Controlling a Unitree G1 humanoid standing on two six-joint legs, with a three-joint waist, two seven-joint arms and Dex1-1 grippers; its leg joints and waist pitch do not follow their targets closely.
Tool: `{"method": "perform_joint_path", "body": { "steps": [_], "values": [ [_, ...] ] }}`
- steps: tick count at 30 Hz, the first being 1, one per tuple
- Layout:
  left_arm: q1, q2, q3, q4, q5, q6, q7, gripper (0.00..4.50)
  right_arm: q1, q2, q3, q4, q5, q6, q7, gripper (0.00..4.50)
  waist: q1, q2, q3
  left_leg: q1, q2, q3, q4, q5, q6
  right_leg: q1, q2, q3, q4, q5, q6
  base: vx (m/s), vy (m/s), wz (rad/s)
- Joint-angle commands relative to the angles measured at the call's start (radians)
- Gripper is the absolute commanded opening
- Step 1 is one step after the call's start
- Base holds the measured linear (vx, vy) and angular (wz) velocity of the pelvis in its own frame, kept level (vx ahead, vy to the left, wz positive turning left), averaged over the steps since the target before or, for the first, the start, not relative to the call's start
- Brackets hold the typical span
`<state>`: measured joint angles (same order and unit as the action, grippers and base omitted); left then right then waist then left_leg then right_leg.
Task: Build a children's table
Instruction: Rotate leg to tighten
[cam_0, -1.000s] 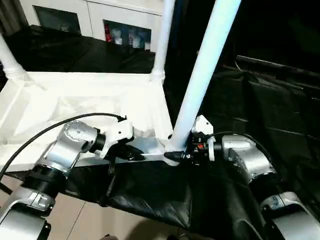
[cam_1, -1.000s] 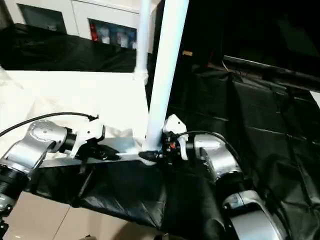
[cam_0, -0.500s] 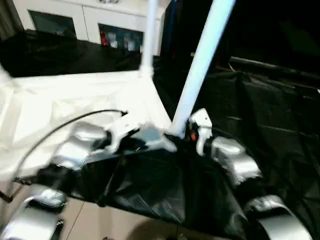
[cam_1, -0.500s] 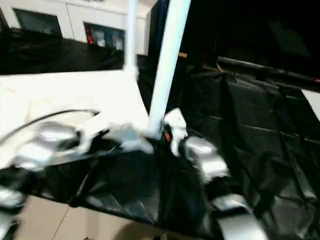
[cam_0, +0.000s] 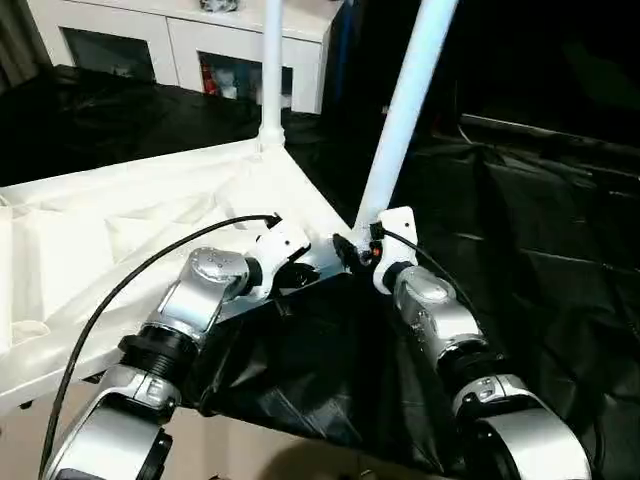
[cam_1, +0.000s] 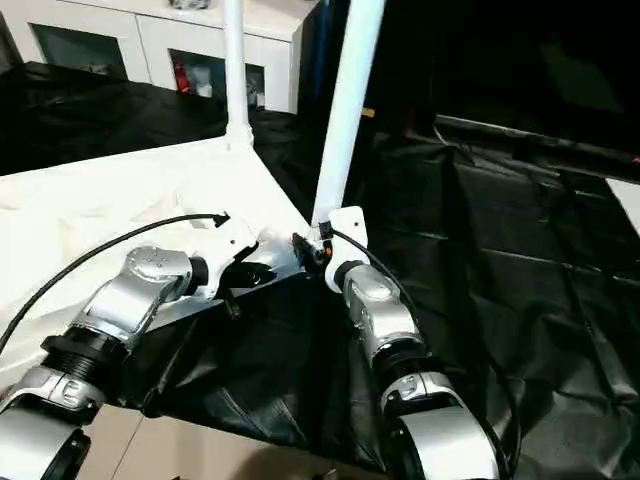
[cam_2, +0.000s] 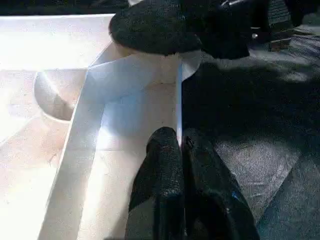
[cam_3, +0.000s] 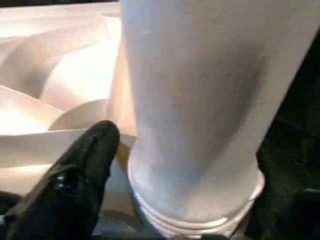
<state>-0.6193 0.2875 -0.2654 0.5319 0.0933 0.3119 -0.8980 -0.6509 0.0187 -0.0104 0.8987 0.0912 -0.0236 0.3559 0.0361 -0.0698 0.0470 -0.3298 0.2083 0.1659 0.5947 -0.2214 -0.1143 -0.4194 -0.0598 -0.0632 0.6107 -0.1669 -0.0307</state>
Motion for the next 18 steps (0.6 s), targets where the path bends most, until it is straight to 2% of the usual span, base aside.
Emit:
{"method": "perform_joint_path", "body": {
  "steps": [1,2,3,4,5,6,8,9,10,11,12,13,15,16,17,18],
  "values": [
    [0.015,-0.014,-0.037,-0.020,-0.027,-0.057,-0.068,0.00,0.025,-0.002,0.040,-0.037,0.014,-0.023,0.097,4.13,0.004,0.018,-0.056,-0.015,0.017,0.001,-0.078,-0.172,0.029,0.059,-0.071,0.050,-0.076,-0.269,-0.173,0.000,0.000,0.00],
    [0.023,0.006,-0.041,-0.030,-0.035,-0.075,-0.111,0.00,0.044,-0.034,0.054,-0.068,0.016,-0.032,0.156,4.13,0.004,0.018,-0.057,-0.012,0.018,0.004,-0.076,-0.154,0.035,0.057,-0.072,0.051,-0.073,-0.240,-0.184,0.000,0.000,0.00],
    [0.031,0.028,-0.045,-0.040,-0.044,-0.098,-0.156,0.00,0.062,-0.063,0.069,-0.101,0.019,-0.032,0.216,4.13,0.005,0.016,-0.058,-0.015,0.017,0.002,-0.075,-0.144,0.040,0.062,-0.070,0.049,-0.072,-0.228,-0.188,0.000,0.000,0.00],
    [0.032,0.030,-0.045,-0.041,-0.045,-0.101,-0.161,0.00,0.064,-0.066,0.070,-0.105,0.019,-0.032,0.223,4.13,0.007,0.019,-0.059,-0.019,0.018,0.003,-0.074,-0.118,0.054,0.066,-0.072,0.050,-0.066,-0.188,-0.199,0.000,0.000,0.00],
    [0.034,0.036,-0.047,-0.044,-0.048,-0.109,-0.174,0.00,0.069,-0.074,0.073,-0.114,0.020,-0.032,0.240,4.13,0.004,0.018,-0.061,-0.016,0.020,0.004,-0.073,-0.097,0.060,0.065,-0.071,0.050,-0.061,-0.148,-0.218,0.000,0.000,0.00],
    [0.043,0.055,-0.042,-0.061,-0.072,-0.112,-0.223,0.00,0.093,-0.113,0.100,-0.156,0.021,-0.021,0.332,4.13,0.004,0.021,-0.059,-0.017,0.020,0.006,-0.072,-0.086,0.066,0.065,-0.071,0.050,-0.059,-0.122,-0.231,0.000,0.000,0.00],
    [0.052,0.082,-0.035,-0.083,-0.105,-0.107,-0.290,0.00,0.123,-0.172,0.147,-0.212,0.019,-0.009,0.471,4.13,0.005,0.019,-0.059,-0.015,0.020,0.008,-0.070,-0.085,0.081,0.067,-0.069,0.050,-0.057,-0.106,-0.242,0.000,0.000,0.00],
    [0.053,0.087,-0.035,-0.086,-0.109,-0.106,-0.300,0.00,0.128,-0.181,0.155,-0.220,0.018,-0.009,0.492,4.13,0.006,0.019,-0.058,-0.017,0.020,0.007,-0.070,-0.081,0.087,0.069,-0.070,0.050,-0.056,-0.107,-0.244,0.000,0.000,0.00],
    [0.054,0.094,-0.035,-0.088,-0.115,-0.107,-0.316,0.00,0.133,-0.196,0.164,-0.231,0.018,-0.011,0.527,4.13,0.003,0.015,-0.057,-0.016,0.021,0.009,-0.070,-0.084,0.090,0.066,-0.070,0.051,-0.058,-0.115,-0.244,0.000,0.000,0.00],
    [0.055,0.106,-0.037,-0.085,-0.118,-0.116,-0.338,0.00,0.143,-0.221,0.179,-0.257,0.029,0.002,0.590,4.13,0.004,0.016,-0.056,-0.017,0.021,0.009,-0.070,-0.092,0.088,0.068,-0.071,0.051,-0.060,-0.141,-0.242,0.000,0.000,0.00],
    [0.055,0.108,-0.037,-0.085,-0.118,-0.118,-0.342,0.00,0.144,-0.225,0.181,-0.261,0.031,0.004,0.601,4.13,0.006,0.011,-0.056,-0.016,0.020,0.008,-0.070,-0.099,0.087,0.069,-0.072,0.051,-0.063,-0.173,-0.232,0.000,0.000,0.00],
    [0.058,0.125,-0.040,-0.080,-0.122,-0.130,-0.376,0.00,0.157,-0.258,0.200,-0.297,0.047,0.024,0.692,4.13,0.005,0.010,-0.053,-0.015,0.021,0.008,-0.071,-0.105,0.087,0.068,-0.072,0.051,-0.065,-0.191,-0.229,0.000,0.000,0.00],
    [0.063,0.140,-0.040,-0.084,-0.129,-0.134,-0.408,0.00,0.164,-0.285,0.217,-0.325,0.062,0.047,0.765,4.13,0.007,0.002,-0.051,-0.011,0.023,0.009,-0.071,-0.128,0.091,0.062,-0.072,0.051,-0.073,-0.255,-0.210,0.000,0.000,0.00],
    [0.066,0.147,-0.040,-0.089,-0.135,-0.137,-0.426,0.00,0.167,-0.298,0.226,-0.340,0.071,0.061,0.800,4.13,0.008,0.004,-0.051,-0.012,0.023,0.008,-0.071,-0.126,0.090,0.063,-0.073,0.052,-0.072,-0.265,-0.206,0.000,0.000,0.00],
    [0.067,0.150,-0.040,-0.091,-0.137,-0.138,-0.432,0.00,0.167,-0.303,0.229,-0.346,0.075,0.065,0.813,3.99,0.010,0.002,-0.051,-0.013,0.024,0.008,-0.071,-0.118,0.090,0.063,-0.075,0.052,-0.072,-0.273,-0.200,0.000,0.000,0.00],
    [0.068,0.157,-0.040,-0.096,-0.142,-0.136,-0.447,0.00,0.167,-0.308,0.235,-0.350,0.078,0.068,0.831,3.79,0.010,0.004,-0.050,-0.011,0.026,0.007,-0.073,-0.118,0.086,0.059,-0.075,0.051,-0.073,-0.282,-0.199,0.000,0.000,0.00]
  ]
}}
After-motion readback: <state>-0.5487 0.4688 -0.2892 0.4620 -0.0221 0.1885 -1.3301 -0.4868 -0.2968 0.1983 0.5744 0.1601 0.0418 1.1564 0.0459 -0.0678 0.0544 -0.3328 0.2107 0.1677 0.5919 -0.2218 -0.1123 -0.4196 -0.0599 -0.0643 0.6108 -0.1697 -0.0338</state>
